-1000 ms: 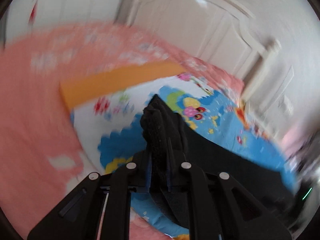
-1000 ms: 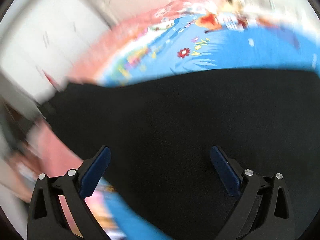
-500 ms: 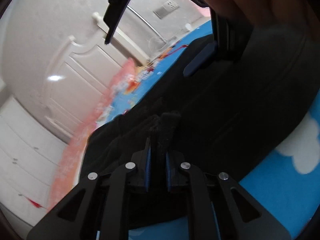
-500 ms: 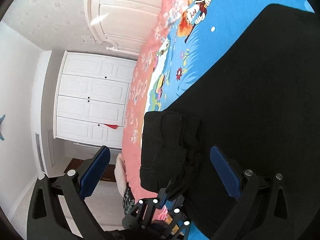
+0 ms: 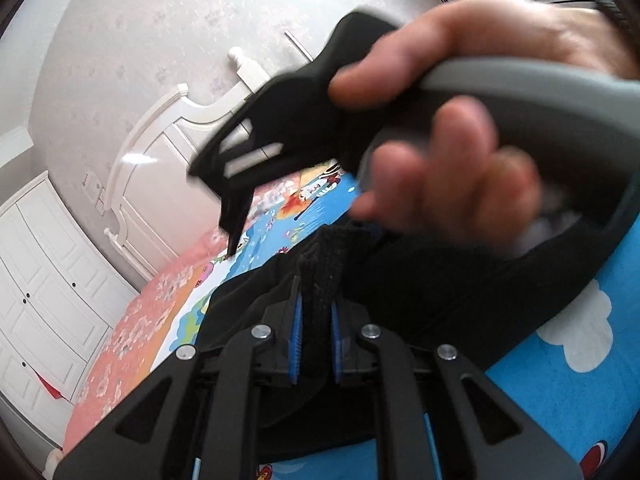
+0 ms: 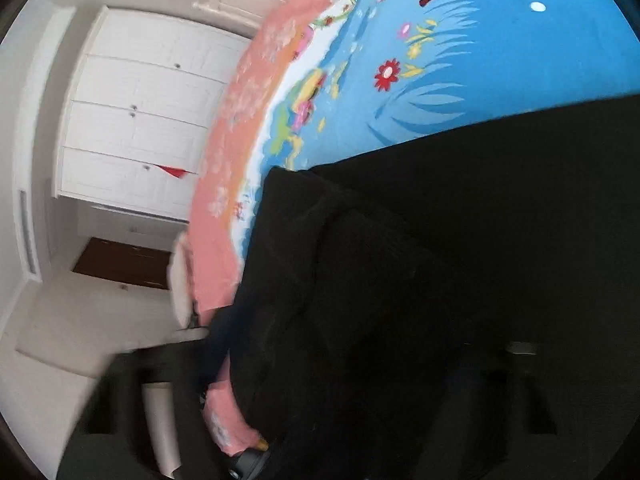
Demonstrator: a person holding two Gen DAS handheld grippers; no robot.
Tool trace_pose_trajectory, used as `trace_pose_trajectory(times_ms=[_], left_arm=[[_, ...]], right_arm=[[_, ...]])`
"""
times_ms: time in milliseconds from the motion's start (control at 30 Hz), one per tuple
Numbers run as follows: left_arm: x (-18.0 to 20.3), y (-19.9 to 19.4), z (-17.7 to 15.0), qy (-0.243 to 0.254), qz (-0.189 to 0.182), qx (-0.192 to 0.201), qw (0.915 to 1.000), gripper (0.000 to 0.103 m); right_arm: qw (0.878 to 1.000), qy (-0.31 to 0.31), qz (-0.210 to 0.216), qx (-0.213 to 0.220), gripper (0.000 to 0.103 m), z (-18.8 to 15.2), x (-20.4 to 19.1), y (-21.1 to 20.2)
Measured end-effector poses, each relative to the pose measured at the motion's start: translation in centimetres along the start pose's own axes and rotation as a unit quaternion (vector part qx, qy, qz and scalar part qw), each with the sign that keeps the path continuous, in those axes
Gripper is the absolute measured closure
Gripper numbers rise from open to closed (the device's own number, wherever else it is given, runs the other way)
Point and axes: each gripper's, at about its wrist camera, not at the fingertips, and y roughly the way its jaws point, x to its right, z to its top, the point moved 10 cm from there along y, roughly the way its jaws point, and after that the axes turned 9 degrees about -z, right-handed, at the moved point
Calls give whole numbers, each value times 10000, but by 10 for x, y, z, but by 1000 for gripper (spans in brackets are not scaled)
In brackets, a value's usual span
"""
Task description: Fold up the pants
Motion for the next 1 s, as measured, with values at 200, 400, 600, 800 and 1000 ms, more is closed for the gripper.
trace_pose_trajectory(times_ms=[200,400,600,800,1000], left_arm=[[10,-2,27,372,155,210,9990,92],[86,11,69,861,-422,590,9936,91],[130,29,72,1025,-744,393,9912,91],[120,26,82,873,-685,423,9929,91],[133,39,80,718,-1157,263,9903,72]], right_arm=[[9968,-380,-142,690,79,8,13,-69],[9929,-178,-796,866,83,-9,89,-108],[9934,-61,-761,850,83,-16,115,-101],[9878,-281,-995,1163,86,-10,102,-121],[9805,-309,-1554,1163,86,-20,130,-109]])
